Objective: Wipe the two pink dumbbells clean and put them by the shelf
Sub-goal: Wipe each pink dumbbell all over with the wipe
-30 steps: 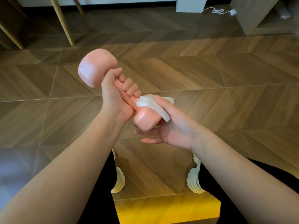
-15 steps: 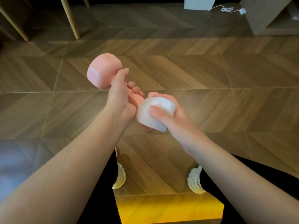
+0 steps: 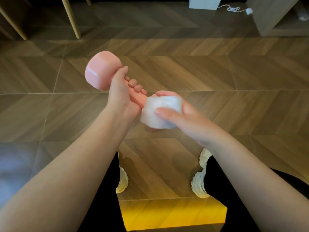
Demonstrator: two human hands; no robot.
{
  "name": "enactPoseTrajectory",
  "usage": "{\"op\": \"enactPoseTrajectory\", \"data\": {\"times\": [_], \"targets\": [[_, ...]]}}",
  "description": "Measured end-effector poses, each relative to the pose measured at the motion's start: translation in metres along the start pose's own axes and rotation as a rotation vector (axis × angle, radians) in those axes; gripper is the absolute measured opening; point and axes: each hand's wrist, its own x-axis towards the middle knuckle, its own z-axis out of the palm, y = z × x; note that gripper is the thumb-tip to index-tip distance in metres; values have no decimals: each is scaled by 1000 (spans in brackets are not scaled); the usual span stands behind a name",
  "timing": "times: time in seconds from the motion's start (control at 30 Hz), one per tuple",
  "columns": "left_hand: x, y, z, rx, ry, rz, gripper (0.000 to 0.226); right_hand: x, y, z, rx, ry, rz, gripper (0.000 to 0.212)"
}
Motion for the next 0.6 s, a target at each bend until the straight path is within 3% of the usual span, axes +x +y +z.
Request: {"op": "enactPoseTrajectory", "data": {"times": [0.07, 0.17, 0.3, 0.37, 0.5, 0.6], "targets": [[1, 0, -1, -3, 3, 2, 37, -3, 0, -2, -89, -47, -26, 74], [2, -1, -2, -3, -3, -2, 38, -3, 4, 10, -190, 63, -62, 75], [2, -2, -1, -22, -15, -10, 37, 1, 2, 15, -11, 182, -42, 46], [2, -2, 0, -16, -16, -10, 37, 1, -4, 6, 12, 145, -7, 28], [2, 1, -2, -16, -20, -5, 36, -3, -5, -6, -7, -21, 0, 57], [1, 0, -3, -17, -18, -11, 37, -2, 2, 5, -92, 66, -41, 65]]}}
